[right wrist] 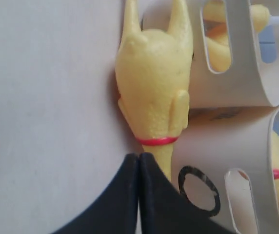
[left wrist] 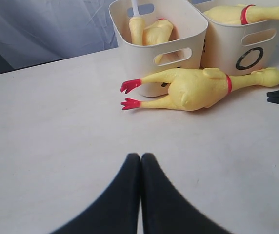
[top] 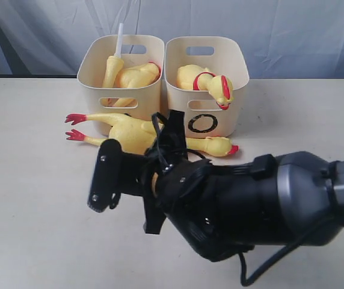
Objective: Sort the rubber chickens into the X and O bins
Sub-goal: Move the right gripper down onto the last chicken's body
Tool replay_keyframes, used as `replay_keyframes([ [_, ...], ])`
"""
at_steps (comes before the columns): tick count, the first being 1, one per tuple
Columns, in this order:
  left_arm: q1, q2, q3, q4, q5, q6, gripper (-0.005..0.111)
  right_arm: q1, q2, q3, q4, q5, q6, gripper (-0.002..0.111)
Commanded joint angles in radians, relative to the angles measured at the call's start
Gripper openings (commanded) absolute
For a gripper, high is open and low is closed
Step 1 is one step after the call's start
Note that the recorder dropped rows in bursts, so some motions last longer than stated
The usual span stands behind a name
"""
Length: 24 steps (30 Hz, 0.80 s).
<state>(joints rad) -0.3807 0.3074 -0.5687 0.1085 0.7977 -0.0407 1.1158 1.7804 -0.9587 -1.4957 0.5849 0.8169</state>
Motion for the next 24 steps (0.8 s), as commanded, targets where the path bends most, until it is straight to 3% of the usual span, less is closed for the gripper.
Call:
replay_keyframes([
  [1,0.000,-0.006,0.004,-0.005,-0.006,0.000,0.000,-0.014,0.033,-0.091,0.069,-0.018,-0.002,-0.001],
  [21,0.000,-0.006,0.004,-0.003,-0.006,0.000,0.000,-0.127,0.167,-0.155,0.057,0.017,-0.082,-0.001],
  [24,0.000,-0.006,0.004,-0.003,-0.006,0.000,0.000,-0.127,0.193,-0.166,0.036,0.017,-0.086,0.009],
])
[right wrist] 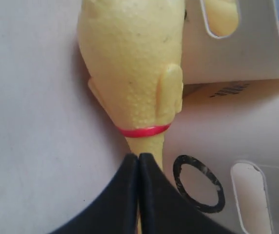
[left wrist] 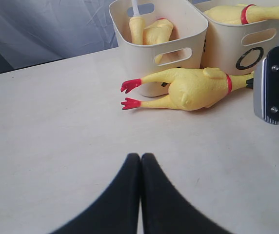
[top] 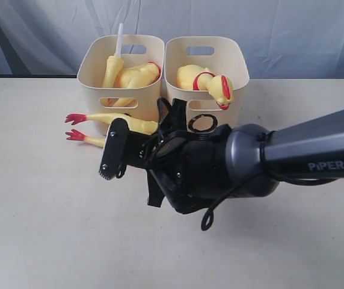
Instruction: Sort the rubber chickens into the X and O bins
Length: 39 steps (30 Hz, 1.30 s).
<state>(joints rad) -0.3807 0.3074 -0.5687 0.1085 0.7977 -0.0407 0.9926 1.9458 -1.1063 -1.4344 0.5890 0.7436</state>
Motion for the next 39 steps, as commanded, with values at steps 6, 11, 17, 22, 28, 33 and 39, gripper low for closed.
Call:
replay_keyframes([
  [6,0.000,-0.006,0.008,-0.003,-0.002,0.000,0.000,-0.004,0.071,-0.054,-0.037,0.013,-0.011,0.039],
  [11,0.000,-0.006,0.008,-0.003,-0.002,0.000,0.000,-0.004,0.071,-0.091,-0.021,-0.035,-0.009,0.045],
  [17,0.000,-0.006,0.008,-0.003,-0.002,0.000,0.000,-0.004,0.071,-0.151,0.009,-0.069,-0.004,0.045],
  [22,0.000,-0.006,0.008,-0.003,0.002,0.000,0.000,-0.004,0.071,-0.175,0.053,-0.036,0.050,0.054],
  [28,0.000,-0.032,0.008,-0.001,0.002,0.000,0.000,-0.004,0.071,-0.175,0.053,-0.039,0.072,0.058],
  [33,0.000,-0.039,0.008,0.004,0.002,0.000,0.000,-0.004,0.071,-0.175,0.051,-0.041,0.072,0.061],
  [39,0.000,-0.039,0.008,0.004,0.000,0.000,0.000,-0.004,0.071,-0.175,0.053,-0.067,0.067,0.088],
])
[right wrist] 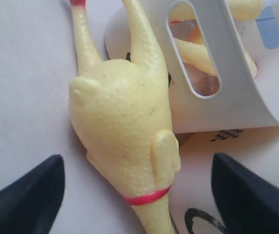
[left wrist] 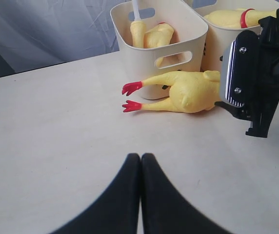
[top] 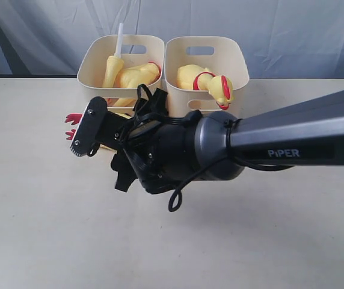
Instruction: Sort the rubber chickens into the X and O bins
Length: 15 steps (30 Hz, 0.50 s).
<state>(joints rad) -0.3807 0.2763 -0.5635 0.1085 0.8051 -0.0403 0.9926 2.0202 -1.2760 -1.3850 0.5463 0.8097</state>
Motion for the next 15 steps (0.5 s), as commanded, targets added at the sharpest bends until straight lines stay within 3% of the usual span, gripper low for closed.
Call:
replay_keyframes([
  [1,0.000,-0.008,0.002,0.004,-0.007,-0.001,0.000,-0.004,-0.003,-0.005,0.004,-0.041,0.001,0.091],
  [5,0.000,-0.008,0.002,0.004,-0.009,-0.003,0.000,-0.004,0.000,-0.005,0.001,-0.141,-0.006,0.095],
  [15,0.000,-0.008,0.002,0.004,-0.009,-0.003,0.000,-0.004,0.088,-0.005,-0.053,-0.065,-0.002,0.095],
])
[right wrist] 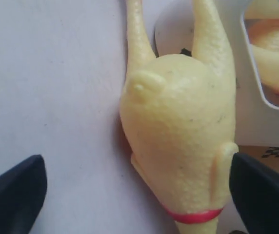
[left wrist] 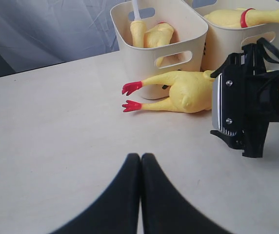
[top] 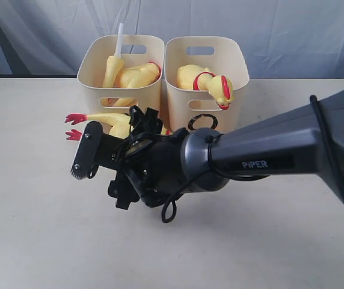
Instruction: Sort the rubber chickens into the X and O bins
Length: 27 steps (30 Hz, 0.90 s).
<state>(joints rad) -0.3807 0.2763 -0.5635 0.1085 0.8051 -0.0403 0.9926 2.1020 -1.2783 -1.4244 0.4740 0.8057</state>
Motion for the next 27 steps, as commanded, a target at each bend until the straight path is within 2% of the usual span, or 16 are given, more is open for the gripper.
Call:
replay_keyframes([
  [1,0.000,-0.008,0.002,0.004,-0.009,-0.003,0.000,-0.004,0.008,-0.003,-0.013,0.005,0.002,0.095],
  [6,0.000,-0.008,0.002,0.004,-0.009,-0.003,0.000,-0.004,0.010,-0.021,-0.031,-0.014,0.014,0.104],
  [13,0.000,-0.008,0.002,0.002,-0.009,-0.003,0.000,-0.004,0.073,-0.102,-0.074,0.069,0.017,0.104],
  [27,0.000,-0.008,0.002,-0.002,-0.009,-0.003,0.000,-0.004,0.119,-0.141,-0.121,0.131,0.041,0.104],
])
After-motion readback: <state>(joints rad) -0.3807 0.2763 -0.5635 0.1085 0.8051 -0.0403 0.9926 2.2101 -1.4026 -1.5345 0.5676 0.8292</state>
